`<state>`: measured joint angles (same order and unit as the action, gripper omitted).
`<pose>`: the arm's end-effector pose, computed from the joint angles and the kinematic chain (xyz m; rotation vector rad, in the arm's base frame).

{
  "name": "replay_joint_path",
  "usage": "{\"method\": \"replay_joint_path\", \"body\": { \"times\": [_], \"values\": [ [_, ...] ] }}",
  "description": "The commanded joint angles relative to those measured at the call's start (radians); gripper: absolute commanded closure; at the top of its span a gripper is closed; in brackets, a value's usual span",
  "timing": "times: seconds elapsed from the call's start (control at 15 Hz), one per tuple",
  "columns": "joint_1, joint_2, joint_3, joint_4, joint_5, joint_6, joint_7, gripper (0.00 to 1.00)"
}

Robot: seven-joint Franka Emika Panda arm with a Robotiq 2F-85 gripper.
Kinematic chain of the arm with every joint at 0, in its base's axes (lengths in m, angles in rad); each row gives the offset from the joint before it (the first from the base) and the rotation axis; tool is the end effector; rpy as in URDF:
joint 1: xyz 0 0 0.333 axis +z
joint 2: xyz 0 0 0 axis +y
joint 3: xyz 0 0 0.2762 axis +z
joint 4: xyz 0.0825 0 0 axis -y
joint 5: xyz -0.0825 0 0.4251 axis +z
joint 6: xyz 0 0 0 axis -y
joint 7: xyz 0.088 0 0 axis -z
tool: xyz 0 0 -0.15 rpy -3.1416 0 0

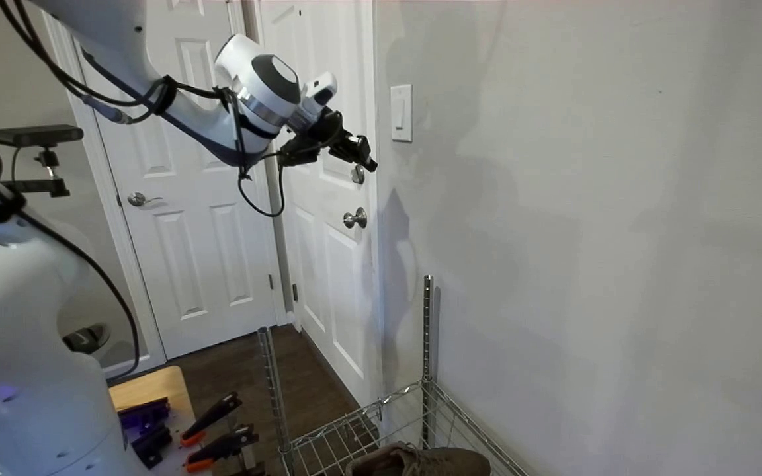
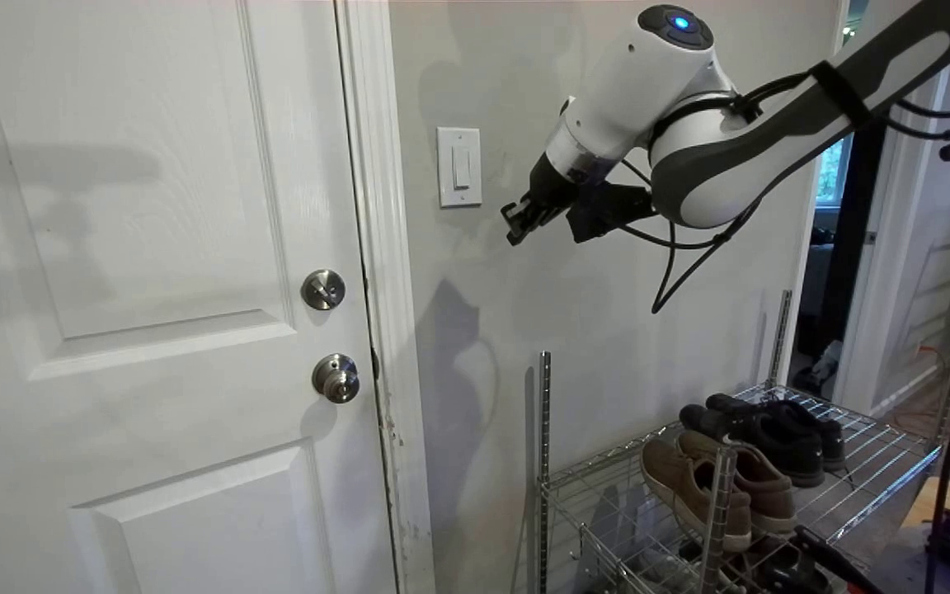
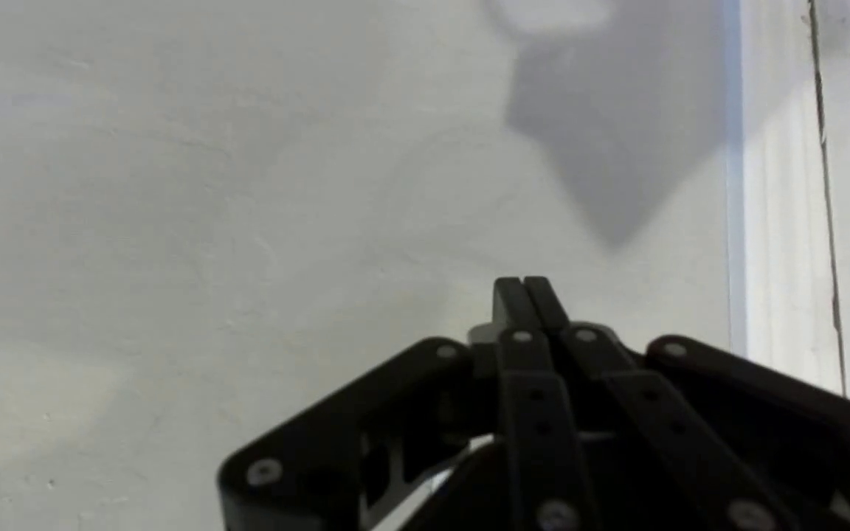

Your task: Switch off the light switch

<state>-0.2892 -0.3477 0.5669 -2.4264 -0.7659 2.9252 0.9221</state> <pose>0.5330 0.1887 0.4028 2.7105 0.1331 1.3206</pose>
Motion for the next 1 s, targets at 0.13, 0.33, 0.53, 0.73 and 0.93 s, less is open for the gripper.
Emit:
{"method": "replay_joint_path", "body": {
  "times": [0.13, 0.33, 0.53, 0.73, 0.93],
  "values": [
    [-0.093, -0.017, 0.096, 0.038, -0.101, 0.025, 0.117, 0.95],
    [-0.127, -0.024, 0.133, 0.059, -0.136, 0.033, 0.158, 0.96],
    [-0.156, -0.018, 0.162, 0.086, -0.161, 0.03, 0.187, 0.95],
    [-0.19, -0.018, 0.195, 0.113, -0.175, 0.032, 0.21, 0.95],
    [-0.228, -0.007, 0.227, 0.147, -0.201, 0.031, 0.231, 0.95]
  ]
}}
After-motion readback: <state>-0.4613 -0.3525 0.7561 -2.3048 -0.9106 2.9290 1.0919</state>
